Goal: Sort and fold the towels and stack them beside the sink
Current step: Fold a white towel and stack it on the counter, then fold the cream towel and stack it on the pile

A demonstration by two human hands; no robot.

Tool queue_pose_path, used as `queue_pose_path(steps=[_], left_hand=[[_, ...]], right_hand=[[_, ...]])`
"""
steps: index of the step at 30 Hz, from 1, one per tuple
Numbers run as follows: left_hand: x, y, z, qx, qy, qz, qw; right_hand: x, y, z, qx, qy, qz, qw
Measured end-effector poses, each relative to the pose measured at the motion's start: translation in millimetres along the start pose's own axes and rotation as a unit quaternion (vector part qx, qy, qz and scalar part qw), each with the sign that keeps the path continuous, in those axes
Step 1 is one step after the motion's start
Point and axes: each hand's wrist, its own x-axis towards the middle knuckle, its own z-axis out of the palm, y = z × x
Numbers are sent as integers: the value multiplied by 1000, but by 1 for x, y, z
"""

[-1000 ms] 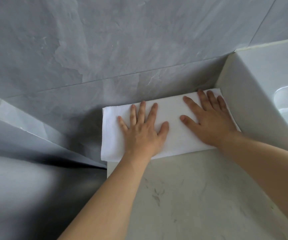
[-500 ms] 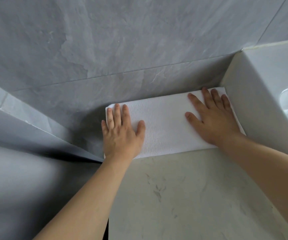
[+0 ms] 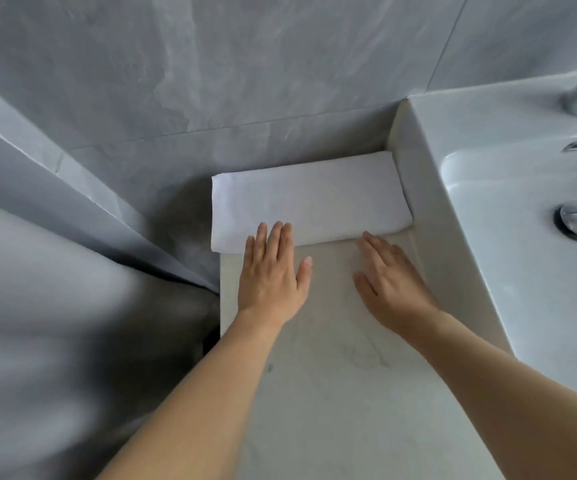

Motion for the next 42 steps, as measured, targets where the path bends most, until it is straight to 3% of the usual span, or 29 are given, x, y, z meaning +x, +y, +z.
queue_pose_path(steps=[9, 15, 24, 30, 37, 42], left_hand=[[-95, 20, -2, -15, -28, 19, 999], [-138, 63, 3, -9, -36, 45, 998], [-170, 222, 8, -23, 6, 78, 997], [-184, 315, 12, -23, 19, 68, 997], [-161, 429, 17, -98, -51, 186, 976], [-146, 508, 31, -126, -87, 181, 972]], right_hand=[[-117, -19, -2, 30, -31, -3, 999], [-176, 21, 1, -37, -67, -92, 993], [-266, 149, -67, -47, -49, -61, 996], [-302, 218, -114, 1, -32, 24, 999], [-319, 290, -151, 56, 33, 124, 990], [-336, 367, -179, 65, 41, 134, 988]])
